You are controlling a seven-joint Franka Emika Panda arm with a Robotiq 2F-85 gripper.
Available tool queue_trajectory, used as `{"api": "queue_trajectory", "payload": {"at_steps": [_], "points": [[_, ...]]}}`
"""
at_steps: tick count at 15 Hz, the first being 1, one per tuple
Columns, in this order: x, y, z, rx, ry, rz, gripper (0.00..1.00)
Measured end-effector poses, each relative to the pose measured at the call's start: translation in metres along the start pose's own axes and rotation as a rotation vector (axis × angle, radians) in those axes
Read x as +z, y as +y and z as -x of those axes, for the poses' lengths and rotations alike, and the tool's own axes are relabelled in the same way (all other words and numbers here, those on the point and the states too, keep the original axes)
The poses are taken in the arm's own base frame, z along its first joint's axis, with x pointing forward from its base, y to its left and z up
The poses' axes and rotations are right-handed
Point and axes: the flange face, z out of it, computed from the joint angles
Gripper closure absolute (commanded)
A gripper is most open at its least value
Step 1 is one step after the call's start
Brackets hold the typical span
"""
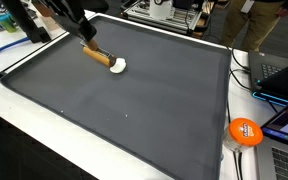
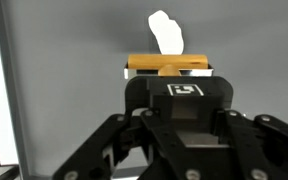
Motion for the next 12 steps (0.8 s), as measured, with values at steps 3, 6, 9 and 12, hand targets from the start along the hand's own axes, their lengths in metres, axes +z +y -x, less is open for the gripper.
{"api": "queue_trajectory", "payload": {"at_steps": [3,6,9,12], "points": [[-0.0041,-0.0018,0.0079,-0.003,-0.032,0.007,0.78],[-0.0078,-0.0026,0.0104,-0.002,-0.035,0.008,0.53],[-0.0115,-0.0023,0.0111,0.001,-0.026,0.007,0.78],[-0.0095,-0.0027,0.0092,0.001,-0.023,0.006,0.78]]}}
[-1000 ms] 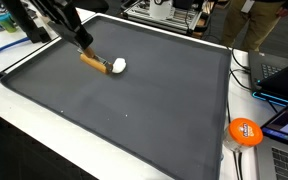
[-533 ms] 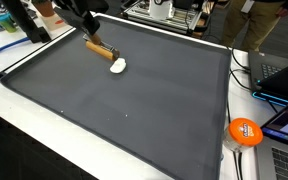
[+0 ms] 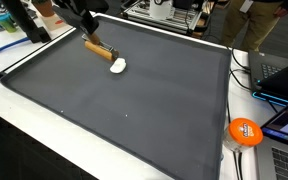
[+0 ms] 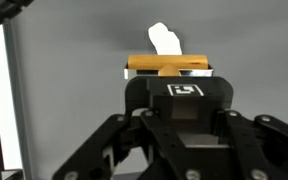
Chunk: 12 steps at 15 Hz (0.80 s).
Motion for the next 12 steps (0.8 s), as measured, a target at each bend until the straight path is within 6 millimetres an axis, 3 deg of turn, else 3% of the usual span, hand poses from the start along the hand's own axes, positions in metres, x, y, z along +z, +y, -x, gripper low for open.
{"api": "queue_trajectory", "payload": {"at_steps": [12], "points": [[0.04,-0.007,-0.029,-0.021,0.004,-0.004,0.78]]}}
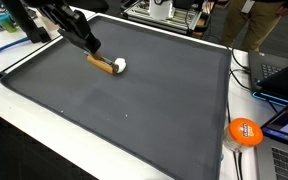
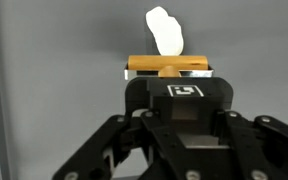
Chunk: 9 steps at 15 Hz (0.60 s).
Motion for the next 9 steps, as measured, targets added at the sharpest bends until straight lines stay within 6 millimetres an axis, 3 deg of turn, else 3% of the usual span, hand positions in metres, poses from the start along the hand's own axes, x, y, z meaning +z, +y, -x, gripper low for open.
{"api": "queue_trajectory", "payload": {"at_steps": [9], "points": [[0.03,-0.008,-0.011,-0.021,-0.045,0.007,0.78]]}}
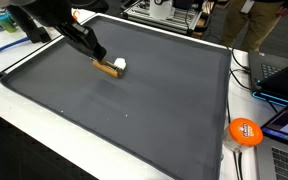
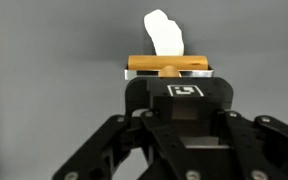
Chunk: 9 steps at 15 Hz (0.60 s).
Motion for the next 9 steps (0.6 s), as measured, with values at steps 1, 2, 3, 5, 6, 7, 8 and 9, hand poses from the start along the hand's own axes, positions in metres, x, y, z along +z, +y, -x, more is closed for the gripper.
{"api": "queue_trajectory", "payload": {"at_steps": [1,2,3,5,6,7,8,9], "points": [[0.0016,-0.0006,-0.0007,-0.001,-0.002,0.001,0.78],[0.0028,-0.001,-0.0013,-0.001,-0.003,0.001,0.78],[0.0038,-0.0012,-0.0018,-0.002,-0.004,0.001,0.78],[0.0049,-0.0013,-0.002,-0.003,-0.008,0.001,0.78],[0.0051,-0.0014,-0.0018,-0.006,-0.01,0.002,0.78],[0.0051,-0.0016,-0.0015,-0.011,-0.012,0.002,0.78],[0.005,-0.0019,-0.0012,-0.015,-0.014,0.002,0.78],[0.005,-0.0023,-0.001,-0.018,-0.014,0.003,0.78]]}}
